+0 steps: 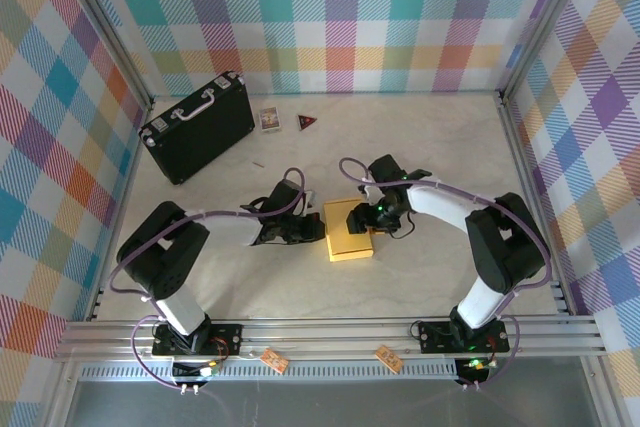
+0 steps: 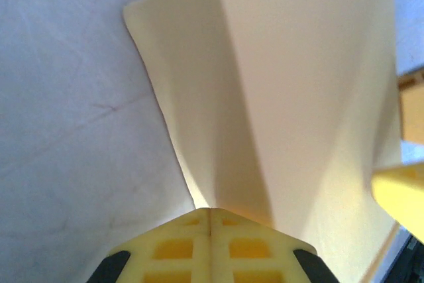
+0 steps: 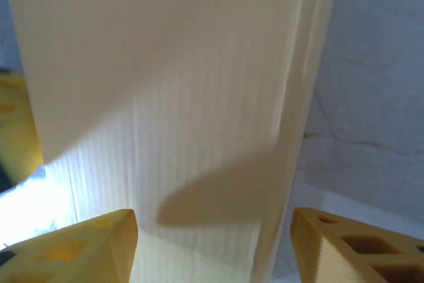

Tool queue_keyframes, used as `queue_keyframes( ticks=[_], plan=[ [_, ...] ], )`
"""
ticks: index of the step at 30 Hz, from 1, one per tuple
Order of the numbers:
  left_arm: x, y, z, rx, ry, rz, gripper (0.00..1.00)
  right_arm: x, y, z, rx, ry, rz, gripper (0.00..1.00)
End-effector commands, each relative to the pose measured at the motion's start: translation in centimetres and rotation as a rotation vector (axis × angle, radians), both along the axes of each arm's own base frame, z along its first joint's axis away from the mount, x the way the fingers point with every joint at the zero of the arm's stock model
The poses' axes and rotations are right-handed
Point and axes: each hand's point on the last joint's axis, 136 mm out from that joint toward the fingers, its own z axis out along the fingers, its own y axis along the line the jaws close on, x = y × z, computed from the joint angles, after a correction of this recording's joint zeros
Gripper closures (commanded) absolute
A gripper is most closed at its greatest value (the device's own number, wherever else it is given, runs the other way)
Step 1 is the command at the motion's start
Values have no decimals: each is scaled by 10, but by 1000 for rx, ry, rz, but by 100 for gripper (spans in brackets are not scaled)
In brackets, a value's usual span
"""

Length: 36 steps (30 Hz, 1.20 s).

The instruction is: Fold the paper box

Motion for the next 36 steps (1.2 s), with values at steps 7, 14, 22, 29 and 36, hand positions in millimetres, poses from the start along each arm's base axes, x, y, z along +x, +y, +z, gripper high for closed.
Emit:
queue_keyframes(
  ticks=[7, 14, 22, 29, 36],
  plan=[
    [-25, 54, 12, 173, -32, 45, 90, 28, -14, 27, -105, -163, -11, 29],
    [-41, 47, 30, 32, -52, 45, 100, 19, -12, 27, -75, -137, 8, 31],
    [-57, 13, 19, -10, -49, 21, 100, 4, -2, 12, 6, -57, -37, 37],
    [-59, -5, 4, -16, -51, 10, 100, -14, -11, 16, 29, -67, -39, 36],
    [-60, -4, -11, 37, -45, 17, 100, -30, -2, 6, 117, -33, -14, 37]
  ],
)
